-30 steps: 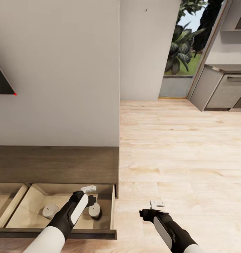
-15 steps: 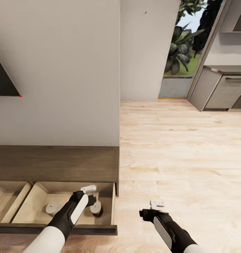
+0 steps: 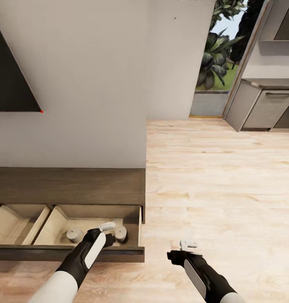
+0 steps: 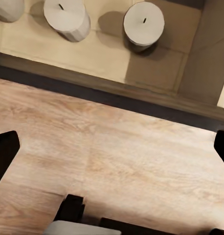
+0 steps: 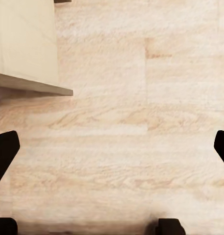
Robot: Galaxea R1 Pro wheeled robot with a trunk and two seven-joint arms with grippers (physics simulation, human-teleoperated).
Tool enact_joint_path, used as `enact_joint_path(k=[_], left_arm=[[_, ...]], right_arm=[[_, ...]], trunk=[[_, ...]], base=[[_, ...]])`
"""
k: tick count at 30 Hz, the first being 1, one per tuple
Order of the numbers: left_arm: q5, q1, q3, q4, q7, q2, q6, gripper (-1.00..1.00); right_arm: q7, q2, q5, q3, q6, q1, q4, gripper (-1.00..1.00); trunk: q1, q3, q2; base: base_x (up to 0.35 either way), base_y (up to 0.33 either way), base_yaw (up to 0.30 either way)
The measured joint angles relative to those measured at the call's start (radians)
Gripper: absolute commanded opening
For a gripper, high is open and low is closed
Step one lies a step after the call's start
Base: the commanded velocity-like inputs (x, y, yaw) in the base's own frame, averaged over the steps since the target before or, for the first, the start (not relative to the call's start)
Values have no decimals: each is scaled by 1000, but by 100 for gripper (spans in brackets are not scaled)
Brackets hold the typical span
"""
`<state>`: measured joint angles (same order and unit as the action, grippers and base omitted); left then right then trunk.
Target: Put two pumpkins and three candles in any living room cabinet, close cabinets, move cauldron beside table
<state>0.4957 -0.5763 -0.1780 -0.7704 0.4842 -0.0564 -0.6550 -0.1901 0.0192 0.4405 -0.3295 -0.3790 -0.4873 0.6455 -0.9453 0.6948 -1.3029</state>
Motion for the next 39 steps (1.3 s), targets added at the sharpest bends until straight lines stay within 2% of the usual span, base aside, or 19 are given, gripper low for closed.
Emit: enact_joint_path(k=[18, 31, 39], left_arm=[[0, 0, 1, 0, 0, 2, 0, 100], [0, 0, 5, -2, -2, 2, -2, 100], [-1, 0, 5, -3, -3, 3, -2, 100]], right_arm=[[0, 0, 0, 0, 0, 0, 0, 100], [0, 0, 0, 0, 0, 0, 0, 100], [1, 0, 0, 0, 0, 0, 0, 100]], trunk=[[69, -56, 126], [69, -57, 126], [69, -57, 126]], base=[[-310, 73, 0], [-308, 82, 0], [-207, 236, 0]])
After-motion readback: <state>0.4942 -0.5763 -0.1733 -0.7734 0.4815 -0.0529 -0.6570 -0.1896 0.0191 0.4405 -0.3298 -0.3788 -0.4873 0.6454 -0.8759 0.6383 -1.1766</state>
